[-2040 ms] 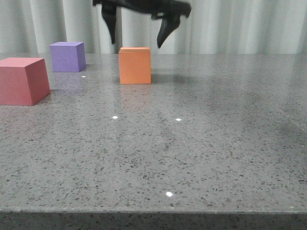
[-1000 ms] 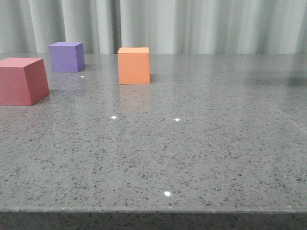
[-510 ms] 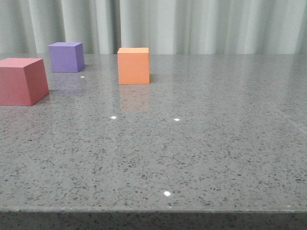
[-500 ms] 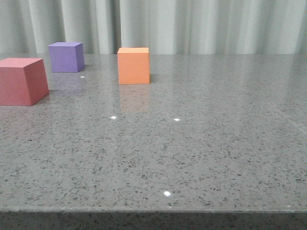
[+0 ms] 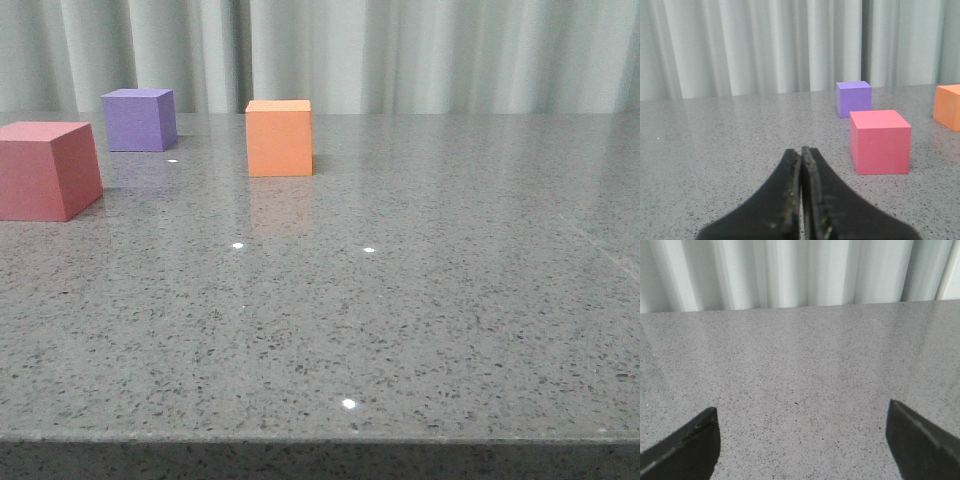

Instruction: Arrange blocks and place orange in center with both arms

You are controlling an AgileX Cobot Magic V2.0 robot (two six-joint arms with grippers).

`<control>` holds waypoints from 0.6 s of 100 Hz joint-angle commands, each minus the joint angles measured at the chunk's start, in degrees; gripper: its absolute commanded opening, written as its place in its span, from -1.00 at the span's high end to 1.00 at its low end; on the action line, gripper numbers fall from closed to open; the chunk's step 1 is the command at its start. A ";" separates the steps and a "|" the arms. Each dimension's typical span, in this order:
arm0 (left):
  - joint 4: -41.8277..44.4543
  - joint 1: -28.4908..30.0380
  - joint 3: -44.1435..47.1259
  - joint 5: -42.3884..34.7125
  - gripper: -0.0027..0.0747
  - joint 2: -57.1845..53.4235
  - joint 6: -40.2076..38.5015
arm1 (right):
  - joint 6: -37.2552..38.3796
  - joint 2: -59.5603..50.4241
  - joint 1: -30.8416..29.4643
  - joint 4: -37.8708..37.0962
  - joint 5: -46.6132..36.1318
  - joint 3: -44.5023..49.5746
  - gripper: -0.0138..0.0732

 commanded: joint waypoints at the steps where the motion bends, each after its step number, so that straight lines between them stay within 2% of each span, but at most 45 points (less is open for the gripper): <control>1: -0.38 0.20 2.37 -4.94 0.98 -1.76 -0.13 | -0.49 -0.30 -0.43 -0.08 -4.61 -0.64 -0.82; 12: -0.38 0.20 2.37 -4.94 0.98 -1.76 -0.13 | -0.49 -0.23 -0.43 -0.08 -4.72 -0.63 -0.82; 22: -0.38 0.20 2.37 -4.94 0.98 -1.76 -0.13 | -0.49 -0.23 -0.43 -0.08 -5.14 -0.63 -0.68; 30: -0.38 0.20 2.37 -4.94 0.98 -1.76 -0.13 | -0.49 -0.23 -0.43 -0.08 -5.19 -0.63 -0.40; 39: -0.38 0.20 2.37 -4.94 0.98 -1.76 -0.13 | -0.49 -0.23 -0.43 -0.08 -5.13 -0.63 0.11; 40: -0.38 0.20 2.37 -4.94 0.98 -1.76 -0.13 | -0.49 -0.23 -0.43 -0.08 -5.13 -0.63 0.11; 41: -0.38 0.20 2.37 -4.94 0.98 -1.76 -0.13 | -0.49 -0.23 -0.43 -0.08 -5.13 -0.63 0.22; 42: -0.38 0.20 2.37 -4.94 0.98 -1.76 -0.13 | -0.49 -0.23 -0.43 -0.08 -5.13 -0.63 0.22; 51: -0.38 0.20 2.37 -4.94 0.98 -1.76 -0.13 | -0.49 -0.23 -0.43 -0.08 -5.13 -0.63 0.71; 55: -0.38 0.20 2.37 -4.94 0.98 -1.76 -0.13 | -0.49 -0.23 -0.43 -0.08 -5.13 -0.63 0.86; 60: -0.38 0.20 2.37 -4.94 0.98 -1.76 -0.13 | -0.49 -0.23 -0.43 -0.08 -5.09 -0.63 0.83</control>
